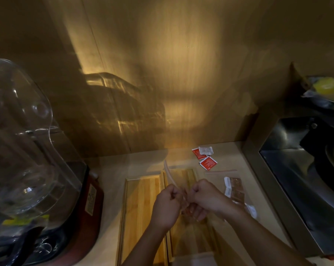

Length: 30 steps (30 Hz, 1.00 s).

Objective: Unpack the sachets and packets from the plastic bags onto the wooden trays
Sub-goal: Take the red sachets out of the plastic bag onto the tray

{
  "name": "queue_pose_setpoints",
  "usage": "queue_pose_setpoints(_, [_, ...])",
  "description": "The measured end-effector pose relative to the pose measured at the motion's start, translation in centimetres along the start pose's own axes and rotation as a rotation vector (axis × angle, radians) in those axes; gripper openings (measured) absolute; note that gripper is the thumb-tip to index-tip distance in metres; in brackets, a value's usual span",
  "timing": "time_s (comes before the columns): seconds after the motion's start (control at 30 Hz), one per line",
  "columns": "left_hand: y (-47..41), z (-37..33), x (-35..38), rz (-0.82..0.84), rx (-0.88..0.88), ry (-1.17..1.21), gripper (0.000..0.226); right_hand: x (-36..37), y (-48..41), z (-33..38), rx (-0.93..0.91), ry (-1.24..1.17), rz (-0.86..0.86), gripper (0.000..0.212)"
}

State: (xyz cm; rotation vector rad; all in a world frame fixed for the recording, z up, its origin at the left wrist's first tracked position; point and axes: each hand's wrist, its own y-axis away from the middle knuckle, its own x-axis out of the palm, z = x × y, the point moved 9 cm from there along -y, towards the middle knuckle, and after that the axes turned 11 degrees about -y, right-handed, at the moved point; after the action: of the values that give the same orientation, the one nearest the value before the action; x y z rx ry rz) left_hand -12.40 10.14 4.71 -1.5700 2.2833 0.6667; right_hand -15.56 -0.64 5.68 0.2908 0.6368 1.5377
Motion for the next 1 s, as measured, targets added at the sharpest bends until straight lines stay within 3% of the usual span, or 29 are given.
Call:
queue_pose_setpoints(0.2, [1.0,-0.3,1.1,0.239,-0.065,0.103,0.028,0.4,0.0,0.6,-0.117,0.057,0.001,0.021])
queue_pose_setpoints(0.33, [1.1,-0.3,0.9,0.278,-0.034,0.103,0.027,-0.2,0.3,1.4,-0.187,0.184,-0.041,0.023])
queue_pose_setpoints(0.43, [1.0,-0.8,0.9,0.211,0.001,0.038,0.024,-0.6,0.4,2.0,-0.251,0.432,-0.171,0.038])
queue_pose_setpoints(0.5, [0.7,-0.7,0.5,0.118,0.026,-0.104,0.032,-0.8,0.3,1.9,-0.249,0.44,-0.209,0.037])
queue_pose_setpoints(0.6, [0.4,-0.4,-0.1,0.027,0.02,-0.219,0.033,-0.5,0.0,1.5,-0.199,0.386,-0.165,0.027])
queue_pose_setpoints(0.7, [0.5,0.1,0.0,0.033,-0.001,-0.131,0.022,1.0,0.1,1.2,-0.212,0.379,-0.051,0.006])
queue_pose_setpoints(0.83, [0.7,0.5,-0.1,0.041,0.0,-0.195,0.021,1.3,0.2,1.1,-0.298,0.43,-0.104,0.019])
queue_pose_setpoints(1.0, [1.5,-0.2,-1.3,-0.089,0.0,-0.392,0.025,0.5,0.6,2.1,-0.34,0.621,-0.191,0.025])
